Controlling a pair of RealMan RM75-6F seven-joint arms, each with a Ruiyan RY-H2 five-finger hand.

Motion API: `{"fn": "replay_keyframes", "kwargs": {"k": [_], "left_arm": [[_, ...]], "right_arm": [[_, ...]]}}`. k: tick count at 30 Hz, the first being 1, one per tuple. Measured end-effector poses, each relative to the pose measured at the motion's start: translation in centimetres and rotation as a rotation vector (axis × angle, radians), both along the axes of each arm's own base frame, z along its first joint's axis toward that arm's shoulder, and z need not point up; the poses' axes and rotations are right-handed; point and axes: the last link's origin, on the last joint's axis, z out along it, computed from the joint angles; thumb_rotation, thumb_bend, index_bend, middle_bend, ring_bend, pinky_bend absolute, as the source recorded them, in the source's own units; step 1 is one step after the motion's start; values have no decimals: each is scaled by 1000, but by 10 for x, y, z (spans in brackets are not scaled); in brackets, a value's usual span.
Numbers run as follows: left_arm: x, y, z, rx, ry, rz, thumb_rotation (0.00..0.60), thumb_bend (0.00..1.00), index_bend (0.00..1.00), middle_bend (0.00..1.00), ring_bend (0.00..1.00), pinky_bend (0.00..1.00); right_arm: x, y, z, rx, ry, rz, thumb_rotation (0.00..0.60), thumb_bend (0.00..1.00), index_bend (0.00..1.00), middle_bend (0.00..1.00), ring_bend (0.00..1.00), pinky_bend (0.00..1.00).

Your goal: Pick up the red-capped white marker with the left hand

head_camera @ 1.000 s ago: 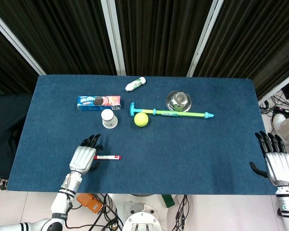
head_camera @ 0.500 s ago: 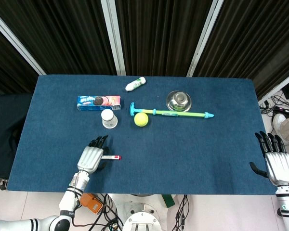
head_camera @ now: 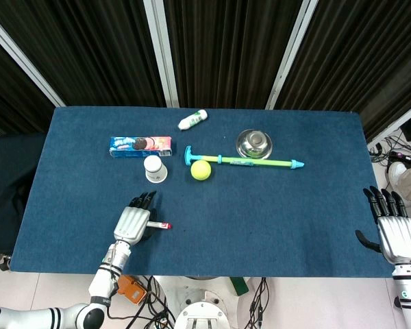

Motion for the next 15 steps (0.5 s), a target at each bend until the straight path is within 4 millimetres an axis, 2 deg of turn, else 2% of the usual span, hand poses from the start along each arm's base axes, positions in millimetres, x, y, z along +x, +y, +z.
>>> {"fn": "replay_keyframes", "kwargs": {"k": [5,9,15], "left_arm": [[-4,4,9,25,19,-3,600,480,616,59,0,155],[-1,6,22,48,29,-25,600,500,616,59,0,155],[18,7,58,110,41,-108,600,493,616,61,0,155]], "right_arm": [[0,0,0,0,0,3,600,368,0,94,53,0],[1,0,0,0,1,2,600,368,0,94,53,0],[1,1,-1,0,0,2,600,368,0,94,53,0]]}}
